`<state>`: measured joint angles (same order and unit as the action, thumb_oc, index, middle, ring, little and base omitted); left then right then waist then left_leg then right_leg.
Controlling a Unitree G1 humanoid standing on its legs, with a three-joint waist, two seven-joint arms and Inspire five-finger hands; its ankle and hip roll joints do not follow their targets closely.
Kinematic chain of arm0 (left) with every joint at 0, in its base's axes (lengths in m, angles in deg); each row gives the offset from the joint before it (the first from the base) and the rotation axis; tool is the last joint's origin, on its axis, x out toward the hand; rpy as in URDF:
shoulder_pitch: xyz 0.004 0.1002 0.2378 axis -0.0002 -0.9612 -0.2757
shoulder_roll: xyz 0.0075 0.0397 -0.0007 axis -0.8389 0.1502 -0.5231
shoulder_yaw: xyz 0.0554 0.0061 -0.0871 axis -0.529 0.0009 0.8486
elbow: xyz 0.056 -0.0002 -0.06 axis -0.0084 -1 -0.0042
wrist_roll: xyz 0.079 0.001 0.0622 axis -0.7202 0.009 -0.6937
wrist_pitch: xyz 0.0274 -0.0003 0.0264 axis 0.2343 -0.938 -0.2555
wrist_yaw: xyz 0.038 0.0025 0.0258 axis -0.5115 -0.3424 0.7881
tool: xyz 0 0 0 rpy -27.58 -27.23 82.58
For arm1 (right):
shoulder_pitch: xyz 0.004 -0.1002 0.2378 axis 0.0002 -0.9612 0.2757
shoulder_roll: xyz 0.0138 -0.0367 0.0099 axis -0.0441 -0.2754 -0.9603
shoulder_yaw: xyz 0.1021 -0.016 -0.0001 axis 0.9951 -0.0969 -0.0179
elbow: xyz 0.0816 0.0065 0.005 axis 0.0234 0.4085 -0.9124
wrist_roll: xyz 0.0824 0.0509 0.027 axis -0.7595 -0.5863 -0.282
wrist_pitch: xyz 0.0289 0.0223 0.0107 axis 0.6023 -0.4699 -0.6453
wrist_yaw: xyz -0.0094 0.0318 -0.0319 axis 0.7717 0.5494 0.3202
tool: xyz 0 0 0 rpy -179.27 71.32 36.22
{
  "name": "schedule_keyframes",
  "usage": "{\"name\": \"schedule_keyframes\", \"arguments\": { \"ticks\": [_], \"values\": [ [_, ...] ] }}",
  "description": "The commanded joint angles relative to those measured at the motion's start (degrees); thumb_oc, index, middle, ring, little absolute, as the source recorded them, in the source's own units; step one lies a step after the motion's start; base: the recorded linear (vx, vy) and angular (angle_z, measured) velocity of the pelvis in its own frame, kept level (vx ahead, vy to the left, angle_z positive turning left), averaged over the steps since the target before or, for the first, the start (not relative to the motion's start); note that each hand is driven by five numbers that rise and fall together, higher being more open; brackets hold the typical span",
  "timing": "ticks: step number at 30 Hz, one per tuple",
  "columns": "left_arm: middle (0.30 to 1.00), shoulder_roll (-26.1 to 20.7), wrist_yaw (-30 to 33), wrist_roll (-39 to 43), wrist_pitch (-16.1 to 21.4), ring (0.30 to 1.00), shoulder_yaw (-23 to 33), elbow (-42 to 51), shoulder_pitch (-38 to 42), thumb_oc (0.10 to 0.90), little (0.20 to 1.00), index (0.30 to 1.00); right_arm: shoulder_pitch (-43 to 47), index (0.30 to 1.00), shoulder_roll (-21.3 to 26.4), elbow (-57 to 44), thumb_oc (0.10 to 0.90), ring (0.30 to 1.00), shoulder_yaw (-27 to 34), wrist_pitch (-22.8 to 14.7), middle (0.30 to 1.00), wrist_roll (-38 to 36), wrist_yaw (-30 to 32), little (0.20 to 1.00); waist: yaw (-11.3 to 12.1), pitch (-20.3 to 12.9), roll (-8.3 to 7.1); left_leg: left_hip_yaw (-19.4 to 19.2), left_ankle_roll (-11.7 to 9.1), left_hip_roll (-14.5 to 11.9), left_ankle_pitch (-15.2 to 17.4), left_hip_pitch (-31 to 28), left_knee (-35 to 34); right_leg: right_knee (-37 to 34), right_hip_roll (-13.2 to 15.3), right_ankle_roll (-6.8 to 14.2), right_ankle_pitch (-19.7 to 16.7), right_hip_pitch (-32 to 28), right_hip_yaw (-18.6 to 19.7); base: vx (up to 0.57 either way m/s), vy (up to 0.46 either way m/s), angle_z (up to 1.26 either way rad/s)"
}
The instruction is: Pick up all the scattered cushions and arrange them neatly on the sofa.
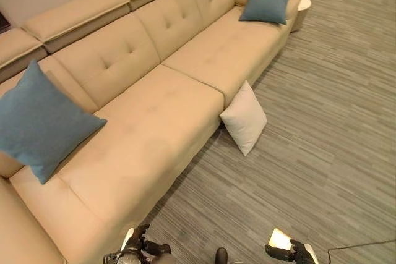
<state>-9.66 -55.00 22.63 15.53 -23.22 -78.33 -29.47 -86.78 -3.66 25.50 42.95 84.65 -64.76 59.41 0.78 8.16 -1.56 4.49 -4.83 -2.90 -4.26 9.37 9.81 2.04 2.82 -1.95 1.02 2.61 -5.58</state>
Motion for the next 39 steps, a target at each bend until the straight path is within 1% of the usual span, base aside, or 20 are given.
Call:
{"name": "schedule_keyframes", "arguments": {
  "ticks": [1,5,9,12,13,14,16,17,18,20,21,23,26,29,32,34,35,36,38,39],
  "values": [
    [0.9,1.03,-0.07,-0.25,1.66,0.9,-0.2,0.82,1.74,0.8,0.9,0.9,-0.63,0.9,2.41,0.91,0.8,0.9,0.68,-0.51,0.9,-0.55,2.09,0.9,0.55,0.96,0.11,-0.04,4.16,8.4,7.01,3.65,-0.53,-0.79,-1.62,6.28,1.93,-1.43,2.35,0.14,0.009,-0.52],
    [0.9,1.39,-0.4,-0.7,1.5,0.9,-0.11,0.3,1.4,0.8,0.9,0.9,-0.64,0.9,2.46,1.37,0.8,0.9,0.7,-0.16,0.9,-0.39,1.65,0.9,0.92,0.37,0.65,0.21,4.54,8.66,6.44,2.84,-2.31,-0.46,-3.4,6.14,2.96,-2.77,6.25,0.13,0.036,-0.71],
    [0.9,1.14,-0.75,-0.35,1.35,0.9,0.13,0.49,0.85,0.8,0.9,0.9,-1.11,0.9,2.22,1.77,0.8,0.9,1.84,0.11,0.9,-1.21,1.51,0.9,0.87,-0.78,0.41,-1.46,5.49,7.74,7.21,0.4,-3.08,1.28,-3.16,6.29,4.03,-3.54,7.57,0.21,0.074,-0.92],
    [0.9,0.41,-0.95,0.42,1.28,0.9,0.1,1.96,0.82,0.8,0.9,0.9,-1.0,0.9,1.87,1.47,0.8,0.9,2.17,0.36,0.9,-1.67,1.11,0.9,1.59,-0.98,0.42,-2.58,7.0,6.68,8.31,-1.77,-3.57,9.17,-2.57,7.85,4.3,-1.21,6.22,0.14,0.044,-0.6],
    [0.9,-0.33,-0.87,0.94,1.14,0.9,0.18,3.11,1.16,0.8,0.9,0.9,-0.18,0.9,1.91,1.3,0.8,0.9,1.74,0.65,0.9,-1.68,0.84,0.9,1.3,0.18,0.71,-3.34,8.02,5.94,8.81,-2.64,-3.09,17.6,-1.91,10.57,1.21,3.16,5.61,0.09,0.014,-0.5],
    [0.9,-0.72,-0.91,1.27,1.16,0.9,0.06,3.51,1.54,0.8,0.9,0.9,0.43,0.9,1.79,1.08,0.8,0.9,1.48,0.71,0.9,-1.63,0.74,0.9,1.2,0.76,1.07,-3.56,8.38,5.5,9.18,-2.99,-2.88,20.97,-1.33,11.46,0.39,5.35,4.53,0.04,0.007,-0.5],
    [0.9,-0.93,-0.91,1.31,1.18,0.9,-0.16,3.72,1.83,0.8,0.9,0.9,0.76,0.9,1.71,1.02,0.8,0.9,1.3,0.67,0.9,-1.52,0.82,0.9,1.17,1.02,1.43,-3.7,8.58,5.28,9.65,-3.56,-2.93,22.46,-0.18,11.56,0.4,6.96,2.95,0.07,-0.021,-0.44],
    [0.9,-1.06,-0.62,1.61,1.32,0.9,-0.03,3.88,2.03,0.8,0.9,0.9,1.61,0.9,1.66,1.12,0.8,0.9,0.67,0.64,0.9,-1.1,0.92,0.9,1.27,0.89,1.75,-3.72,8.38,4.61,10.86,-5.24,-3.43,18.8,3.08,10.17,2.35,7.34,-1.27,0.13,-0.053,-0.12],
    [0.9,-1.06,-0.62,1.61,1.32,0.9,-0.03,3.87,2.03,0.8,0.9,0.9,1.62,0.9,1.66,1.12,0.8,0.9,0.67,0.64,0.9,-1.1,0.92,0.9,1.25,0.93,1.75,-3.7,8.38,4.61,10.85,-5.28,-3.44,18.79,3.08,10.17,2.35,7.29,-1.29,0.18,-0.124,-0.12],
    [0.9,-1.19,-0.45,2.06,1.43,0.9,0.08,3.44,2.28,0.8,0.9,0.9,2.55,0.9,1.88,1.12,0.8,0.9,-0.25,0.58,0.9,-0.61,0.6,0.9,1.23,0.48,1.84,-3.96,8.02,4.15,11.95,-7.14,-4.75,12.93,4.63,8.99,1.29,8.94,-3.63,0.22,-0.182,-0.4],
    [0.9,-1.11,-0.44,1.84,1.53,0.9,-0.04,2.7,2.33,0.8,0.9,0.9,2.63,0.9,2.05,1.05,0.8,0.9,-1.0,0.76,0.9,-0.25,0.42,0.9,0.54,0.25,1.89,-3.61,7.68,4.24,12.75,-9.38,-6.04,7.79,4.38,9.29,-1.12,10.78,-2.68,0.26,-0.179,-0.5],
    [0.9,-0.83,-0.65,1.59,1.58,0.9,-0.2,1.91,2.36,0.8,0.9,0.9,2.33,0.9,1.95,1.18,0.8,0.9,-0.99,1.06,0.9,-0.47,0.2,0.9,-0.44,-0.14,2.01,-2.44,6.96,3.95,13.37,-11.47,-7.17,6.22,3.18,9.76,-2.0,11.2,-0.74,0.26,-0.203,-0.44],
    [0.9,-0.24,-0.6,1.32,1.53,0.9,-0.08,0.94,1.48,0.8,0.9,0.9,1.45,0.9,1.48,1.16,0.8,0.9,-0.99,0.96,0.9,-0.59,0.01,0.9,-0.88,-1.06,1.85,-2.75,6.09,3.22,14.17,-12.97,-7.33,4.51,3.0,9.15,-2.29,9.2,-1.36,0.31,-0.319,0.3],
    [0.9,1.36,-1.31,2.99,1.29,0.9,-0.45,0.93,1.77,0.8,0.9,0.9,1.54,0.9,2.2,0.63,0.8,0.9,-0.13,0.0,0.9,-1.9,0.38,0.9,-1.21,0.16,1.78,-4.14,3.11,0.69,10.78,-6.83,5.48,3.31,3.13,7.04,-0.76,5.25,-3.27,0.11,-0.3,0.21],
    [0.9,1.87,-1.64,3.83,1.35,0.9,-1.26,2.85,2.13,0.8,0.9,0.9,1.39,0.9,3.22,-0.11,0.8,0.9,0.1,-0.11,0.9,-2.44,0.79,0.9,-1.0,2.27,1.14,-6.51,2.76,-2.01,6.78,-0.12,17.42,3.46,3.25,4.67,1.1,3.16,-4.85,0.06,-0.229,0.04],
    [0.9,1.94,-1.59,4.28,1.29,0.9,-1.41,3.34,2.24,0.8,0.9,0.9,1.36,0.9,3.29,-0.2,0.8,0.9,0.1,0.0,0.9,-2.5,0.67,0.9,-0.72,2.52,1.07,-6.57,3.1,-1.6,7.34,0.8,18.49,3.33,2.88,4.37,1.63,2.48,-4.77,0.15,-0.137,0.0],
    [0.9,2.3,-1.49,4.31,1.03,0.9,-1.68,3.12,2.16,0.8,0.9,0.9,1.2,0.9,3.27,-0.11,0.8,0.9,-0.16,0.02,0.9,-2.57,0.53,0.9,0.04,2.52,0.98,-5.3,3.64,1.65,9.45,2.48,16.98,2.93,2.34,4.43,2.43,0.95,-4.41,0.16,-0.09,-0.03],
    [0.9,2.28,-1.49,4.31,1.03,0.9,-1.67,3.11,2.17,0.8,0.9,0.9,1.22,0.9,3.26,-0.1,0.8,0.9,-0.16,0.02,0.9,-2.57,0.53,0.9,-0.05,2.39,0.85,-5.27,3.67,1.8,9.21,2.58,16.76,2.88,2.48,4.45,2.36,1.09,-4.47,0.25,-0.116,0.02],
    [0.9,2.41,-1.59,3.96,1.1,0.9,-1.82,2.56,2.25,0.8,0.9,0.9,0.99,0.9,3.41,0.11,0.8,0.9,-0.46,-0.08,0.9,-2.15,0.41,0.9,0.52,1.89,0.72,-5.03,4.25,4.09,10.96,3.03,11.43,2.37,2.08,4.8,3.31,-0.19,-4.38,0.24,-0.077,0.0],
    [0.9,2.42,-1.69,3.63,1.06,0.9,-1.76,2.32,2.33,0.8,0.9,0.9,1.01,0.9,3.47,0.2,0.8,0.9,-0.51,-0.05,0.9,-2.04,0.42,0.9,0.82,1.49,0.94,-5.24,4.25,4.86,10.15,4.26,8.78,2.0,1.5,4.8,3.79,-1.03,-4.49,0.43,-0.093,-0.03]
  ]
}}
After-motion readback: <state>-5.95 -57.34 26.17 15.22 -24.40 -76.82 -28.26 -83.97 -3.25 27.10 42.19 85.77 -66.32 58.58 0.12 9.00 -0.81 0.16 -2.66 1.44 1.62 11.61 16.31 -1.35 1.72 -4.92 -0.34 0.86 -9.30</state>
